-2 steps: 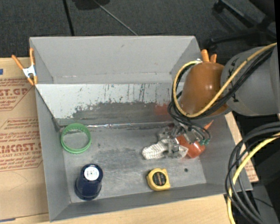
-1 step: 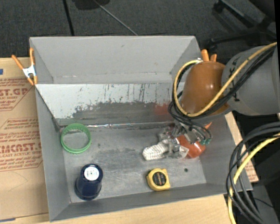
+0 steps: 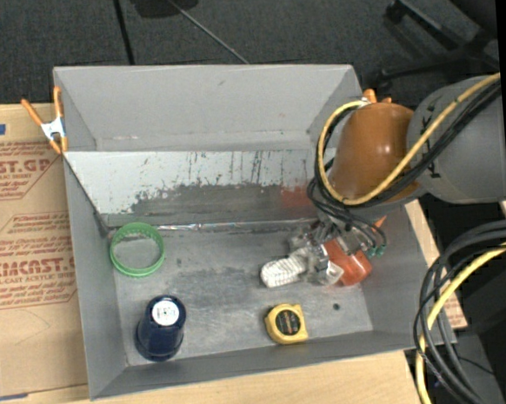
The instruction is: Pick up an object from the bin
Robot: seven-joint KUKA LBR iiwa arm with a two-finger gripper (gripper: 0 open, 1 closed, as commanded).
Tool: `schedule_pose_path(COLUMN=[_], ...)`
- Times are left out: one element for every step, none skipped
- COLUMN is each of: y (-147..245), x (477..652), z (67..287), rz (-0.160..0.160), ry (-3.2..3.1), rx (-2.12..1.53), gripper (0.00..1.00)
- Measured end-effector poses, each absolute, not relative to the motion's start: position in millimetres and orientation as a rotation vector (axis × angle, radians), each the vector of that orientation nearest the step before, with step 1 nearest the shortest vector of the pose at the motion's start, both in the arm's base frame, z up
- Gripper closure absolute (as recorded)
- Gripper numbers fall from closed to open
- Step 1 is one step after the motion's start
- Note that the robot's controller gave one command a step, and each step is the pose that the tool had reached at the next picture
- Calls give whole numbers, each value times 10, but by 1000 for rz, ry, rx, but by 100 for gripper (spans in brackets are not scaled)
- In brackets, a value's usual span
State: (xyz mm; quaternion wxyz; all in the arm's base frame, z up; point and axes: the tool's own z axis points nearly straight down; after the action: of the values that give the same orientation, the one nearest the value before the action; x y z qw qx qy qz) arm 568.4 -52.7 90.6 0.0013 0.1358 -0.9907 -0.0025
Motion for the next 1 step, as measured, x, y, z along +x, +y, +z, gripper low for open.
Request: schedule_pose_path(y=[-530], x=[5699], z=[1070], rz=[-5], ry=[-3115], rx=[427], gripper=[100])
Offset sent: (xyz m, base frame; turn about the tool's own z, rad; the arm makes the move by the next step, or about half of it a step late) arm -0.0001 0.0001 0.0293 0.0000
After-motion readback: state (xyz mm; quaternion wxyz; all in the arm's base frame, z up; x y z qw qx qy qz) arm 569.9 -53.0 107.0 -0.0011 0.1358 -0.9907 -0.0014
